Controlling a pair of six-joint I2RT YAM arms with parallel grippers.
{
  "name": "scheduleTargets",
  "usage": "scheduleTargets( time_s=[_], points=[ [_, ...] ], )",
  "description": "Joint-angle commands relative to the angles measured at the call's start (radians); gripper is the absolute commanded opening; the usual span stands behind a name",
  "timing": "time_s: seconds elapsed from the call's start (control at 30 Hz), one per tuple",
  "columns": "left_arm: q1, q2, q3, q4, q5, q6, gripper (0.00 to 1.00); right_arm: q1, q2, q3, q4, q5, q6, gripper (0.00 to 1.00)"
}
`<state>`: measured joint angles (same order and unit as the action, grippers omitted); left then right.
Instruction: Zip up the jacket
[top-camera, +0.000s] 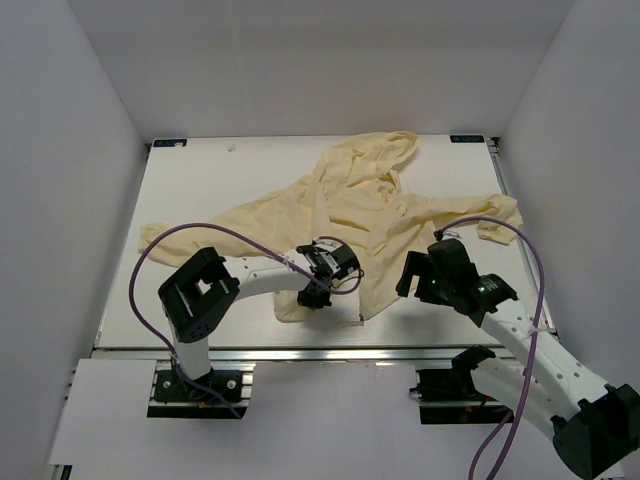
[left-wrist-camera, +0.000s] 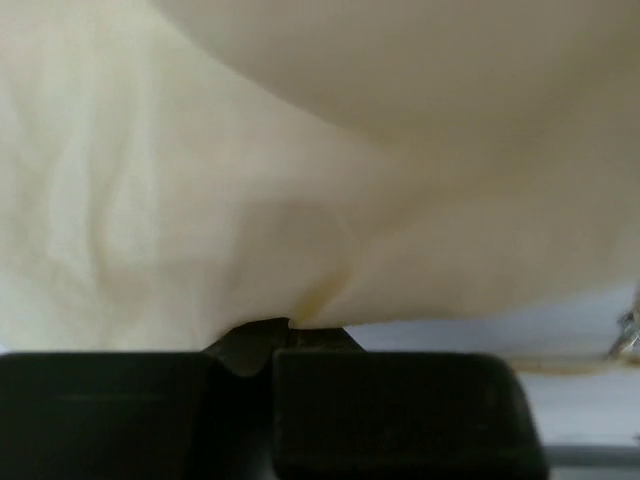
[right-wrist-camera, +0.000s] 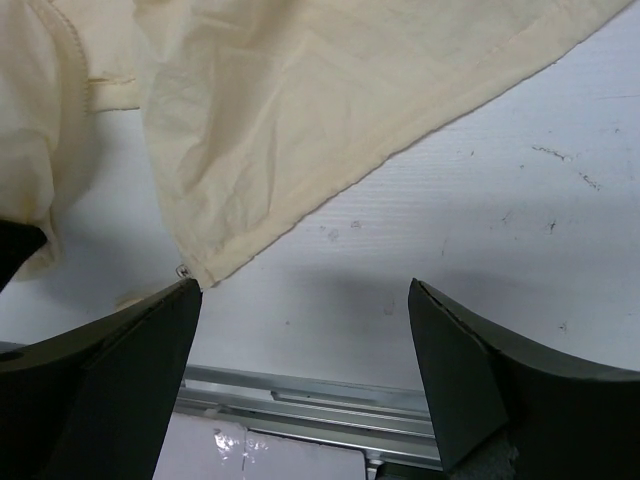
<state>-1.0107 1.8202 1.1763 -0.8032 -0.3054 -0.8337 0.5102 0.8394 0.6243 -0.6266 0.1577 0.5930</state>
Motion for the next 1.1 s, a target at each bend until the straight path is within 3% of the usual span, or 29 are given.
scheduleTargets(
  time_s=[0.0, 0.07, 0.17, 0.27, 0.4, 0.5, 0.63, 0.77, 1.07],
  points=[
    [0.024, -0.074, -0.013, 0.013, -0.026, 0.007, 0.0, -0.006, -0.005, -0.009, 0.047, -0.041, -0.016, 0.89],
    [0.029, -0.122, -0.038, 0.025, -0.038, 0.024, 0.0, -0.006, -0.01, -0.018, 0.091, -0.116, -0.1, 0.89],
    [0.066, -0.285, -0.119, 0.085, 0.023, 0.059, 0.0, -0.004, -0.003, -0.034, 0.209, -0.382, -0.197, 0.89],
    [0.113, -0.396, -0.222, 0.169, 0.109, 0.086, 0.0, 0.011, 0.05, -0.02, 0.297, -0.483, -0.223, 0.89],
    [0.158, -0.574, -0.329, 0.288, 0.261, 0.133, 0.0, 0.135, 0.197, 0.028, 0.407, -0.466, -0.226, 0.89],
    [0.184, -0.625, -0.352, 0.291, 0.284, 0.137, 0.0, 0.182, 0.331, 0.083, 0.445, -0.442, -0.17, 0.89],
    [0.225, -0.628, -0.374, 0.248, 0.281, 0.143, 0.0, 0.229, 0.478, 0.171, 0.507, -0.382, -0.079, 0.89],
    [0.287, -0.63, -0.394, 0.22, 0.261, 0.139, 0.0, 0.304, 0.651, 0.294, 0.459, -0.256, -0.056, 0.89],
    [0.36, -0.679, -0.438, 0.266, 0.304, 0.139, 0.0, 0.395, 0.875, 0.391, 0.536, -0.248, 0.099, 0.84]
  ],
)
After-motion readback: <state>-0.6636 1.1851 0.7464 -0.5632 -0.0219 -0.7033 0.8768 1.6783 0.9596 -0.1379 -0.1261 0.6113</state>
